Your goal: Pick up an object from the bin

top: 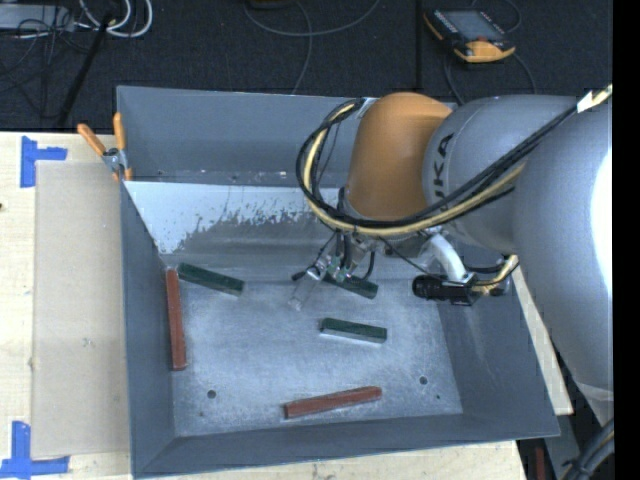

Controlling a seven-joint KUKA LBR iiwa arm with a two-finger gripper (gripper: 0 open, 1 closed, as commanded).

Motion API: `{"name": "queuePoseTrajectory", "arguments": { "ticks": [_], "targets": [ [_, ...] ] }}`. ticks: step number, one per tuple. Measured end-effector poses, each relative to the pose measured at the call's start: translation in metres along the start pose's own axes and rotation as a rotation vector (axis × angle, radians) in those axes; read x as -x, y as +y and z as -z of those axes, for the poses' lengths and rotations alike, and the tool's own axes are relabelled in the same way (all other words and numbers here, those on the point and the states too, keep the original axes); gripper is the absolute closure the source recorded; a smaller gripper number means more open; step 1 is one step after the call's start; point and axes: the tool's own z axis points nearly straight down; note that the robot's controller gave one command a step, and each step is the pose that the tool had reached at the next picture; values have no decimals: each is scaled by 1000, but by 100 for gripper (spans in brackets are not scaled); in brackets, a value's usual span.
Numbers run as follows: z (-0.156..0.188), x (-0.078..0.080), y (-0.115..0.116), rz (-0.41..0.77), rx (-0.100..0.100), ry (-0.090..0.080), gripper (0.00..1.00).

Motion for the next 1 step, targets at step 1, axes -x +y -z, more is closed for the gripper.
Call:
{"name": "queuePoseTrajectory", "arguments": {
  "ticks": [1],
  "targets": [
    [-49, 0, -53, 19, -8, 7, 0]
  ]
}}
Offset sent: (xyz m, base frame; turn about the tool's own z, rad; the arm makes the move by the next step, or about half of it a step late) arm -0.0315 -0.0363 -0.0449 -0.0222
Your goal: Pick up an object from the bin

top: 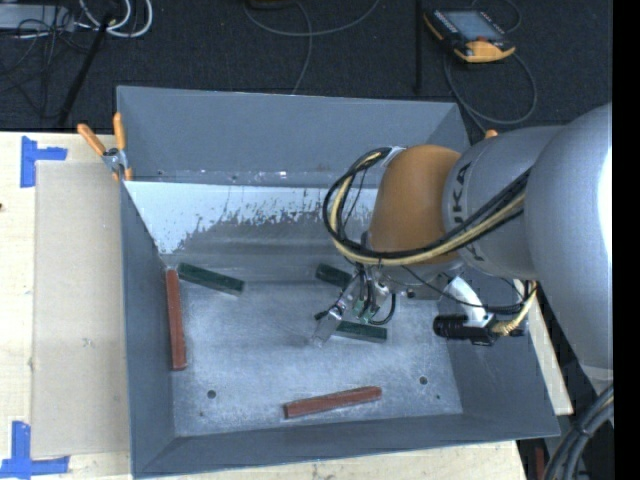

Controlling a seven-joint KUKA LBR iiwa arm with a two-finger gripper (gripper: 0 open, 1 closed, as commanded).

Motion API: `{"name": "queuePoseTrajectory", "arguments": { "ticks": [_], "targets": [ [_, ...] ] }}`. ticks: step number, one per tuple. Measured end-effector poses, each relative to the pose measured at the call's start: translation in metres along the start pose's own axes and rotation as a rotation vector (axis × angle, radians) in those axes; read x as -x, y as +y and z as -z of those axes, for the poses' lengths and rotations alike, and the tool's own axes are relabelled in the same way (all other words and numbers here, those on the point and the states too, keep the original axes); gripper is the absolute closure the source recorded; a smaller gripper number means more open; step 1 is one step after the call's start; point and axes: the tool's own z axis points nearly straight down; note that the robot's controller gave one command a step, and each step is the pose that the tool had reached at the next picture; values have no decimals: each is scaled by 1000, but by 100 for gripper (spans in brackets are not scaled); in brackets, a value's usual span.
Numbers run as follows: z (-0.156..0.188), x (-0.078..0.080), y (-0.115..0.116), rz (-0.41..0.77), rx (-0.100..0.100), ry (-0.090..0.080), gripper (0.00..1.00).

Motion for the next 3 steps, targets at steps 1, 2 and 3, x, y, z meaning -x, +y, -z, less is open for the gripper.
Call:
{"name": "queuePoseTrajectory", "arguments": {
  "ticks": [1, 2, 3],
  "targets": [
    [-34, 35, -27, 10, 9, -8, 0],
    [-31, 35, -25, 7, 12, -9, 100],
    [137, 28, -39, -9, 14, -11, 100]
  ]
}}
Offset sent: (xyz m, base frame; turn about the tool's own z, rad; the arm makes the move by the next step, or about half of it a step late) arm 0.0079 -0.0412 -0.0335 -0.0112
